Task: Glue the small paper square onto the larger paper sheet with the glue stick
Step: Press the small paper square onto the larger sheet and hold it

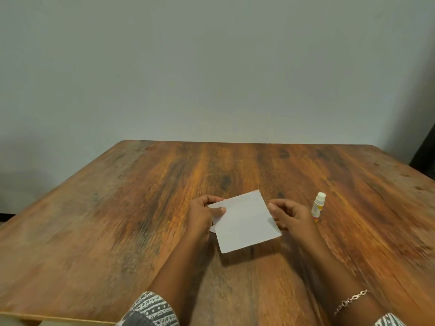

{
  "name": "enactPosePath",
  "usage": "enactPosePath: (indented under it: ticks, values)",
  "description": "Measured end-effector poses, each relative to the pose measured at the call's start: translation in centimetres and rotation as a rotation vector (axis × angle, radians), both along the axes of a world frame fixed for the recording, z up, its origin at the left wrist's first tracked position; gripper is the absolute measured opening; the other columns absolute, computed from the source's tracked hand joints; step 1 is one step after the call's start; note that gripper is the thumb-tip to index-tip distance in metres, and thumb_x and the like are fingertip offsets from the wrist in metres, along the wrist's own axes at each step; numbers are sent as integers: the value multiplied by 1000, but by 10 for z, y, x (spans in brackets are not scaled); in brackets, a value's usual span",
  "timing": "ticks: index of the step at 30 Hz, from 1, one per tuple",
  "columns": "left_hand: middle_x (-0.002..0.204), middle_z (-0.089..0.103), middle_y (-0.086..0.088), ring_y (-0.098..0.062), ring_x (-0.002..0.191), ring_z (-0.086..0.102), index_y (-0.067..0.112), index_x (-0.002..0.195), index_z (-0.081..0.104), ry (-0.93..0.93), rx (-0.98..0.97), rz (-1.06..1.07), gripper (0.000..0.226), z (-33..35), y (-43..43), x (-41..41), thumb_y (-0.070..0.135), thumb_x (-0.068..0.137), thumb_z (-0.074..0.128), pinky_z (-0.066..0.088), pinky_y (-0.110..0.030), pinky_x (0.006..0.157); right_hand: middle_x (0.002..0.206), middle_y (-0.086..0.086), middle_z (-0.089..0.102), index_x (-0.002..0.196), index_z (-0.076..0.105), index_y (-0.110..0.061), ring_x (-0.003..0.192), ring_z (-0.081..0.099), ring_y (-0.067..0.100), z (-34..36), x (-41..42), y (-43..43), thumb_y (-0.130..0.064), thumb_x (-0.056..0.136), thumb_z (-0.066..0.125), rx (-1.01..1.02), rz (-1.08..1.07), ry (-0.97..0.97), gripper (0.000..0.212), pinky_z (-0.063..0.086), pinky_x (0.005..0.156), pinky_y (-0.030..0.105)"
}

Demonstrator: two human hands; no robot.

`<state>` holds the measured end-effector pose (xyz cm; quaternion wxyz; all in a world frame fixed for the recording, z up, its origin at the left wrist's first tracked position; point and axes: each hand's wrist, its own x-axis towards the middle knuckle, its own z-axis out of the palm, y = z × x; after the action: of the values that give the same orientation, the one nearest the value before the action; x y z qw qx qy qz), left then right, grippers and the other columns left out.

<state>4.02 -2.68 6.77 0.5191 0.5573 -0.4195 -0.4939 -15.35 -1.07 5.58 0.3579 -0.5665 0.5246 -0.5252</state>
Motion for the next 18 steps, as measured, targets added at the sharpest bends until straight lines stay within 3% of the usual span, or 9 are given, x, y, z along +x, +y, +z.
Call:
enactPosePath:
  ticks: [3, 9, 12, 15, 18]
  values:
    - [100, 65, -20, -32, 84, 64, 8, 75, 61, -29, -29, -3, 18, -4, 1, -4, -10, 78, 62, 51, -29, 56, 90, 14, 69, 92, 68, -11, 84, 64, 29, -4, 6, -4, -14, 81, 65, 81, -59, -48, 11, 46, 63, 34]
    - [94, 66, -13, -29, 85, 64, 12, 73, 62, -82, -61, -72, 21, -3, 1, -4, -8, 79, 63, 53, -30, 61, 85, 2, 67, 86, 65, -11, 78, 63, 20, -5, 7, -5, -9, 84, 60, 126, -87, -95, 6, 47, 58, 25]
    - [91, 67, -10, -26, 85, 63, 10, 78, 64, -92, -76, -13, 9, -9, -3, -2, 5, 85, 62, 53, -33, 64, 78, 4, 65, 80, 64, -8, 70, 59, 16, -9, 6, -7, -4, 84, 59, 96, -116, -100, 7, 45, 57, 25]
    - [92, 66, -5, -23, 88, 60, 13, 85, 64, -483, 31, 169, 15, -25, -14, 6, 27, 83, 65, 55, -39, 74, 76, 6, 64, 77, 64, -7, 69, 57, 18, -16, 1, -8, -2, 83, 59, 72, -152, -164, 9, 44, 58, 28]
    - [117, 60, -11, -28, 111, 50, 14, 102, 59, -972, 220, 133, 43, -32, -16, 6, 49, 78, 63, 46, -42, 90, 74, 6, 64, 74, 63, -9, 69, 57, 20, -23, -3, -7, 0, 83, 59, 56, -156, -203, 13, 45, 59, 30]
